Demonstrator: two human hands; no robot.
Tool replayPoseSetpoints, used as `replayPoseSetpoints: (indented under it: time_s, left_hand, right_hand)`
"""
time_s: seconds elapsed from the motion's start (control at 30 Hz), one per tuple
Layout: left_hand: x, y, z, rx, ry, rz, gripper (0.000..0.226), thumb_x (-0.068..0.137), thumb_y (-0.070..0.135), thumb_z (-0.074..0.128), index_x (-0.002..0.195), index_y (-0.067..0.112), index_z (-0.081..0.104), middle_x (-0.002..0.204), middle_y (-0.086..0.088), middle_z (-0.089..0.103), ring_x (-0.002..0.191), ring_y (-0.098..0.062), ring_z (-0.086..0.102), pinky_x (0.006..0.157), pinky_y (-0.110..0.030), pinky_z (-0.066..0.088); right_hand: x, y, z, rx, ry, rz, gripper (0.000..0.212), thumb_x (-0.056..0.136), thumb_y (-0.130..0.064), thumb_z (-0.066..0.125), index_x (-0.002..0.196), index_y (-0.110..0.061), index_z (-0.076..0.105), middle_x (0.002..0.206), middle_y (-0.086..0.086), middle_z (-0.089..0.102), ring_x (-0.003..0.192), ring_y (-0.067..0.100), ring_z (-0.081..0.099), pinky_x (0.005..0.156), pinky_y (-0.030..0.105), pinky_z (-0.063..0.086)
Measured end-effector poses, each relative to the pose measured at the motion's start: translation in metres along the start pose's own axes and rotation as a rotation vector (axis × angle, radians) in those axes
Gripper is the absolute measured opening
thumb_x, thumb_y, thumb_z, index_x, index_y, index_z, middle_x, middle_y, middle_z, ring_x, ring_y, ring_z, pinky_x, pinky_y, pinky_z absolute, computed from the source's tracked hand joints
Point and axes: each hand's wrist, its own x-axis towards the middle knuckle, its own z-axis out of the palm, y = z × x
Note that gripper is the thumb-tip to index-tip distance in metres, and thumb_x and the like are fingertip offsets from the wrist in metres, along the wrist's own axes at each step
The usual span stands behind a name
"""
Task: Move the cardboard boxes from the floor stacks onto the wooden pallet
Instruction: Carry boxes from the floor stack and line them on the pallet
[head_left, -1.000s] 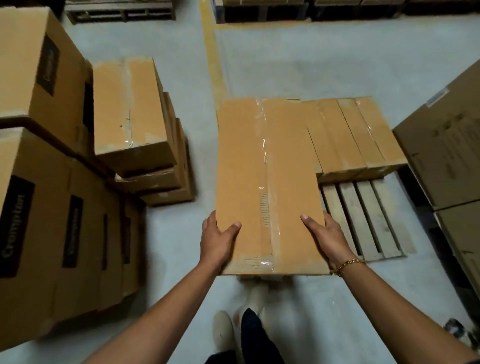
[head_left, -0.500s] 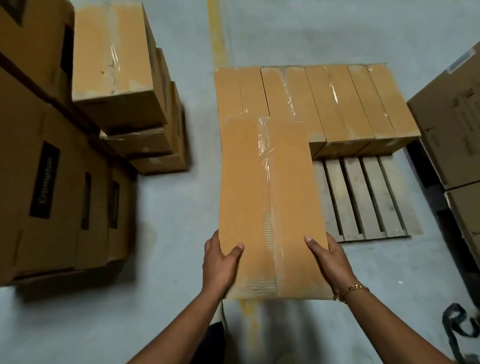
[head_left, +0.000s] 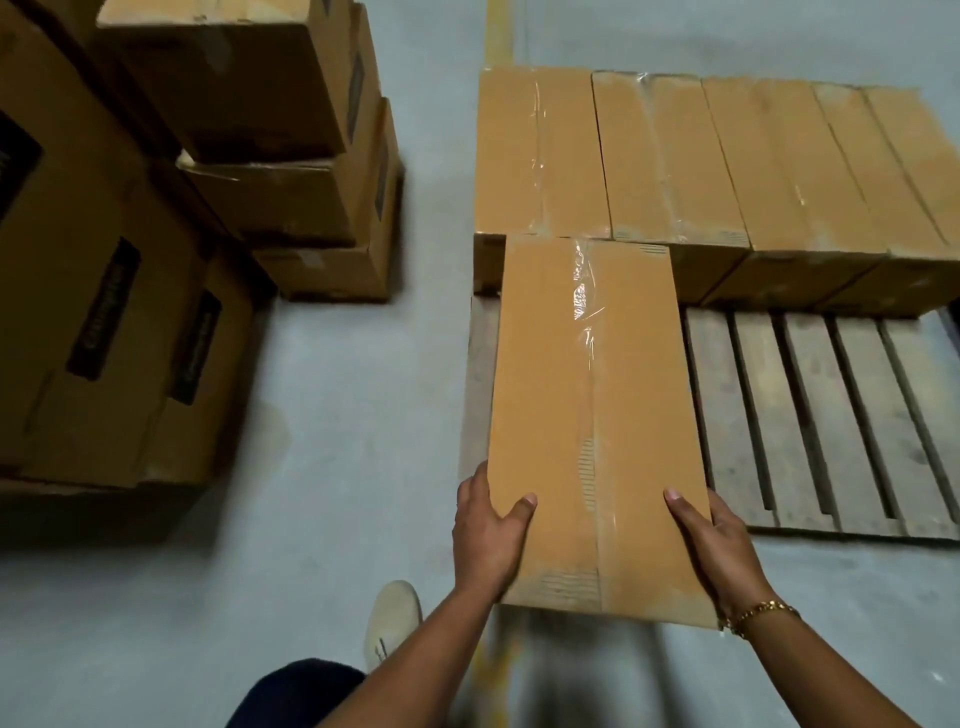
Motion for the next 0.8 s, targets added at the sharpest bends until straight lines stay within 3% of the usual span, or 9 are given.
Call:
replayPoseSetpoints:
  time_s: [0.3,0.43,0.7,0.8]
  left_hand:
    - [0.072,-0.055,0.022,0.001,0.056,0.041,0.07,0.09,0.047,0.068,0.152,0.03,0.04,0.145,0.005,0.048,0.127,-0.02,0.054,0.105,-0.038,0.044]
    - [0.089,-0.069,0.026,0.021,0.087,0.058,0.066,0.091,0.045,0.068,0.15,0.028,0.042,0.142,0.005,0.049,0.124,-0.022,0.056,0.1,-0.035,0.045]
    - [0.1,-0.075,0.03,0.06,0.104,0.09,0.068,0.089,0.052,0.065,0.148,0.029,0.042,0.144,0.004,0.05,0.125,-0.025,0.056,0.103,-0.041,0.047]
    - [0.097,-0.08,0.027,0.015,0.07,0.058,0.075,0.081,0.064,0.063,0.146,0.031,0.046,0.142,0.005,0.056,0.125,-0.025,0.057,0.104,-0.045,0.048]
  right_hand:
    - [0.077,0.05,0.054,-0.011,0.012,-0.117,0.042,0.094,-0.048,0.066,0.13,-0.027,0.064,0.116,-0.003,0.072,0.104,0.019,0.067,0.098,0.05,0.054]
    - [0.092,0.059,0.071,-0.03,0.009,-0.138,0.043,0.097,-0.047,0.062,0.133,-0.025,0.06,0.116,-0.001,0.069,0.102,0.018,0.065,0.09,0.041,0.051]
    - [0.116,0.074,0.077,-0.058,0.028,-0.163,0.053,0.094,-0.056,0.063,0.136,-0.024,0.059,0.122,0.001,0.069,0.109,0.027,0.065,0.101,0.053,0.051]
    - [0.122,0.078,0.075,-0.056,0.01,-0.165,0.056,0.091,-0.06,0.064,0.137,-0.027,0.058,0.123,0.001,0.069,0.109,0.027,0.065,0.101,0.055,0.052]
